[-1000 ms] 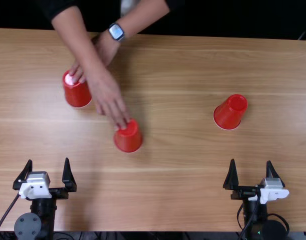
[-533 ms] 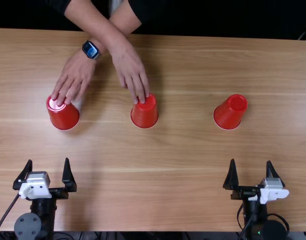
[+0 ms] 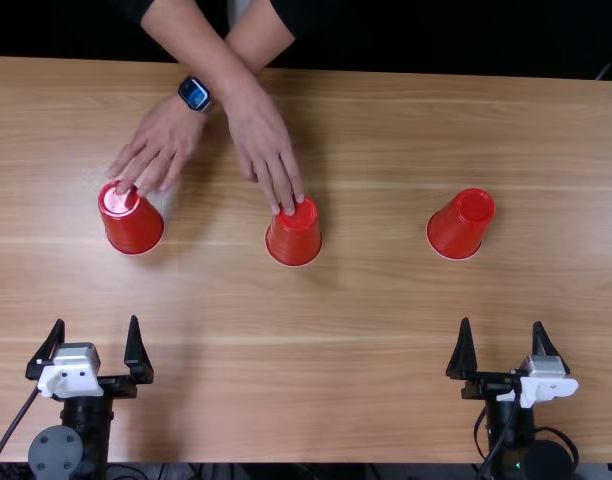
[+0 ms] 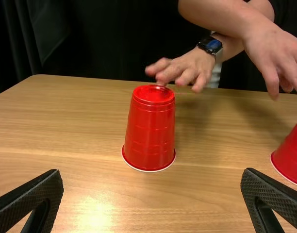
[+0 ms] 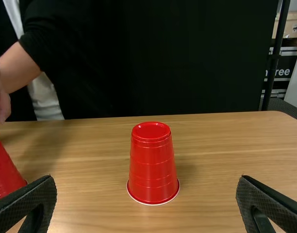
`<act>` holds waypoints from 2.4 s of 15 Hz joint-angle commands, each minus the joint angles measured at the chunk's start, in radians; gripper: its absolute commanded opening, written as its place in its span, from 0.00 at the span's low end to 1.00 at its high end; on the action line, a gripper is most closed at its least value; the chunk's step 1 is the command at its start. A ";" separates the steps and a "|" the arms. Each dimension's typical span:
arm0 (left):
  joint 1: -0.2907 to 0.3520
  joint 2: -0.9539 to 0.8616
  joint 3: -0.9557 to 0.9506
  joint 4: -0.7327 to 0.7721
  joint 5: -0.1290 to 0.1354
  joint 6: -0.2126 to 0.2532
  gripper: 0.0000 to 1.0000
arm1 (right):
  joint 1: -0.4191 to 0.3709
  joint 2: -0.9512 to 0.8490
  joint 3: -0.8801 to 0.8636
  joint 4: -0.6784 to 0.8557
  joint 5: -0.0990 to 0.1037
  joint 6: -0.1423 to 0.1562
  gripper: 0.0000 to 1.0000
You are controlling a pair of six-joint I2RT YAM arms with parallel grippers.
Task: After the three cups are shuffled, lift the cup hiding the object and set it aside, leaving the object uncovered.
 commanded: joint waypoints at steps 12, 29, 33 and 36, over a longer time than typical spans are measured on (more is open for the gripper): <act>-0.013 -0.010 -0.017 0.001 0.002 -0.002 1.00 | -0.007 -0.006 -0.005 0.006 -0.003 0.003 1.00; -0.008 0.191 0.360 -0.177 0.005 0.011 1.00 | -0.041 0.083 0.319 -0.111 0.017 0.003 1.00; -0.004 0.409 0.730 -0.444 0.005 0.081 1.00 | -0.036 0.273 0.579 -0.288 0.014 -0.004 1.00; -0.002 0.595 0.961 -0.656 -0.009 0.083 1.00 | -0.027 0.469 0.806 -0.562 0.008 -0.004 1.00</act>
